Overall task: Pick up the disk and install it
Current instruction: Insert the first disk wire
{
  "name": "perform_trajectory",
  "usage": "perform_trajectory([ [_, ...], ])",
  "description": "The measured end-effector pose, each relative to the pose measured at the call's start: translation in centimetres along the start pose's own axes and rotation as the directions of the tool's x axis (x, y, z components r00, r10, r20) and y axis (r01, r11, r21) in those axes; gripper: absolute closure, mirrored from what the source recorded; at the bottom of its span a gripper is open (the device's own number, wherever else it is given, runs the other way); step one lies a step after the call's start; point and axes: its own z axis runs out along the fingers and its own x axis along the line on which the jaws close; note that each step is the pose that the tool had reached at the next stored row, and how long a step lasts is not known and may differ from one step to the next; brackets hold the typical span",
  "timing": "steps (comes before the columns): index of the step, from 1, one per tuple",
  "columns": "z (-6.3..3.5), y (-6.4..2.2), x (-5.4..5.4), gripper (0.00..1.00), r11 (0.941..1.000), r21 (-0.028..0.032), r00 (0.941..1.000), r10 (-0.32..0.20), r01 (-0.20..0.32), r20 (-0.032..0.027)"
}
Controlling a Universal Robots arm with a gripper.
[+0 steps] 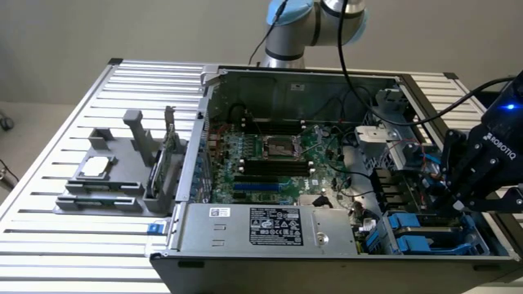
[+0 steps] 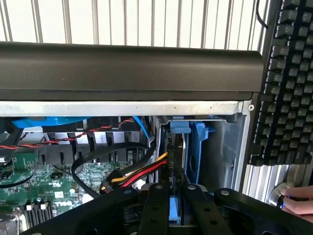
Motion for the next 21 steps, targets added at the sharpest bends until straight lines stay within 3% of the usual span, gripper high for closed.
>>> perform_trajectory([
  [21, 0.31, 0.09, -0.13, 0.84, 1.0000, 0.0014, 1.0000, 0.009, -0.009, -0.0014],
])
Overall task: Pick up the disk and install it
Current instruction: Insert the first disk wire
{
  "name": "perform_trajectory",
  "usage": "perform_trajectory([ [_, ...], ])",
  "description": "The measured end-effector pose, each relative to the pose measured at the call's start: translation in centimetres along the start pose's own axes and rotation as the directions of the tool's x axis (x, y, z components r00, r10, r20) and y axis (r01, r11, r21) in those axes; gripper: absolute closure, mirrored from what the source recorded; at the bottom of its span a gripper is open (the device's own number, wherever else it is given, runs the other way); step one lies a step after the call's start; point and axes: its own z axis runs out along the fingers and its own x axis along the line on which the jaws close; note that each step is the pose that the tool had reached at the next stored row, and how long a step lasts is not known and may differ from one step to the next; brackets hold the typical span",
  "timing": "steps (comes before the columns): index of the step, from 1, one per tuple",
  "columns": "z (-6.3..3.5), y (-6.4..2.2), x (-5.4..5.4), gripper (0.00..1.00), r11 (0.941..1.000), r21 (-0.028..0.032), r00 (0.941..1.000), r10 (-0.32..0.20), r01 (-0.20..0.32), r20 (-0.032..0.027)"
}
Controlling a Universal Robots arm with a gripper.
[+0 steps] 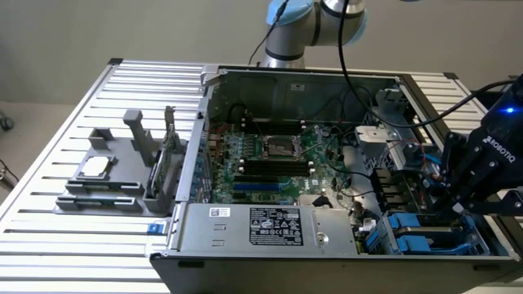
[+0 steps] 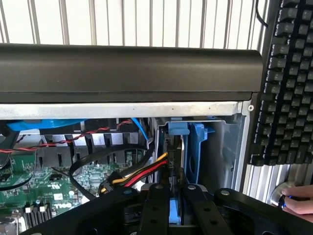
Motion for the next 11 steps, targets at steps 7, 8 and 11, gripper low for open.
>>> perform_trajectory([
  [7, 0.11, 0.02, 0.02, 0.84, 1.0000, 0.0006, 1.0000, 0.004, -0.004, -0.0007],
  [8, 0.12, 0.02, 0.02, 0.84, 1.0000, 0.0007, 1.0000, 0.005, -0.005, -0.0008],
  [11, 0.15, 0.03, 0.03, 0.84, 1.0000, 0.0010, 1.0000, 0.007, -0.007, -0.0012],
])
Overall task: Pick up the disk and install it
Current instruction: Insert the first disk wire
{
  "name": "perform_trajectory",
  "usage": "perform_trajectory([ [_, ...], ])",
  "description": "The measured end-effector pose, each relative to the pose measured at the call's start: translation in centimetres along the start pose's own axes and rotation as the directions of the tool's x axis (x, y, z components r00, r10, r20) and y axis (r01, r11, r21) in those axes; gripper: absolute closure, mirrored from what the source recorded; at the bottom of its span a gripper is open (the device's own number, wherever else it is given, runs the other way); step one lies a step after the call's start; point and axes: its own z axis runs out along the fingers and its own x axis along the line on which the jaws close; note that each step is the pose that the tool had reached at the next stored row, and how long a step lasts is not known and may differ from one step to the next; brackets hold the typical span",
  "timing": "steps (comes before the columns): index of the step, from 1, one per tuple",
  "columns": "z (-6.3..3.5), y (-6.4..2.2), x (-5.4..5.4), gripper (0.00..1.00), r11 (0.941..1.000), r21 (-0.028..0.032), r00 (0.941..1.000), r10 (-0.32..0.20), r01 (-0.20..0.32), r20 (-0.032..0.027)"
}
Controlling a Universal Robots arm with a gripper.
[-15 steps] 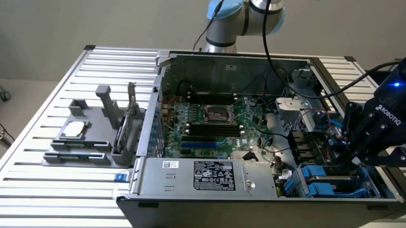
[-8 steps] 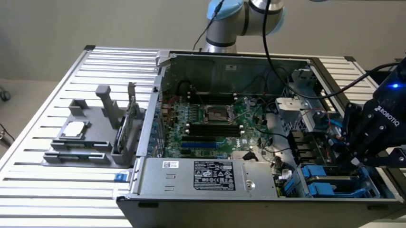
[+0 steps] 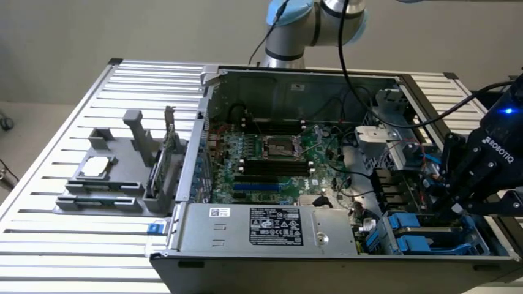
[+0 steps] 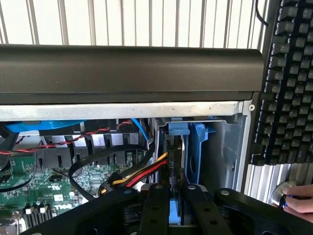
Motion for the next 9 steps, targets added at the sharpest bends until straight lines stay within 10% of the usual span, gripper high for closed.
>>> perform_trajectory([
  [9, 0.01, 0.00, 0.16, 0.84, 0.9999, 0.0016, 0.9999, 0.011, -0.011, -0.0021],
])
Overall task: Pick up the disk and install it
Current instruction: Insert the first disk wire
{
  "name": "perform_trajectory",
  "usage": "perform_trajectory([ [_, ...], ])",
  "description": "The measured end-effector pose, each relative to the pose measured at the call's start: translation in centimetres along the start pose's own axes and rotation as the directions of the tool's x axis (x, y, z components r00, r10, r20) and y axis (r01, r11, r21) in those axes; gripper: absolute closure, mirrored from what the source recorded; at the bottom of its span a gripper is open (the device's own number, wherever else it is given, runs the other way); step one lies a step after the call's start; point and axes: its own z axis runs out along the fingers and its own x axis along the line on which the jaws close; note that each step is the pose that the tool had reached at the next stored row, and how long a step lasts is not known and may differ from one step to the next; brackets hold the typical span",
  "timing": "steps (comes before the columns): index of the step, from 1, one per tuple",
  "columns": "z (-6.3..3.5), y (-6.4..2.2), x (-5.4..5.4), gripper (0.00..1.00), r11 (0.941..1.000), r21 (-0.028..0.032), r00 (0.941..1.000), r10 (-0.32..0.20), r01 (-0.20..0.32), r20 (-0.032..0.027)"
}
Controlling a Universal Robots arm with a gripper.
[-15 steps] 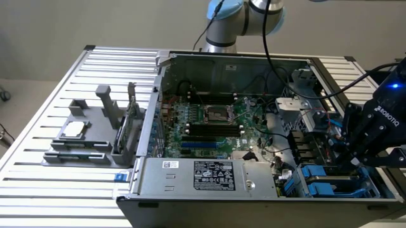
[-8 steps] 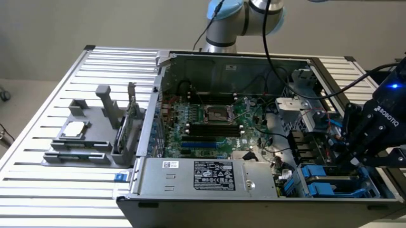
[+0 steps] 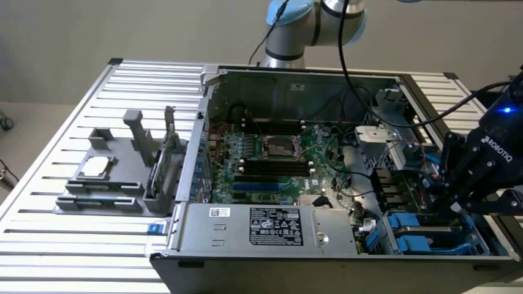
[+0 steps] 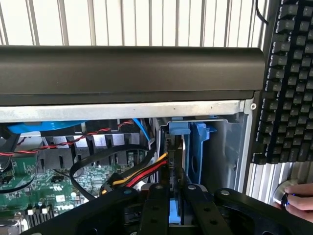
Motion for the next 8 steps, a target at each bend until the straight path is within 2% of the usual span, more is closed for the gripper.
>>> perform_trajectory([
  [8, -0.01, 0.12, 0.04, 0.84, 1.0000, 0.0004, 1.0000, 0.003, -0.003, -0.0008],
])
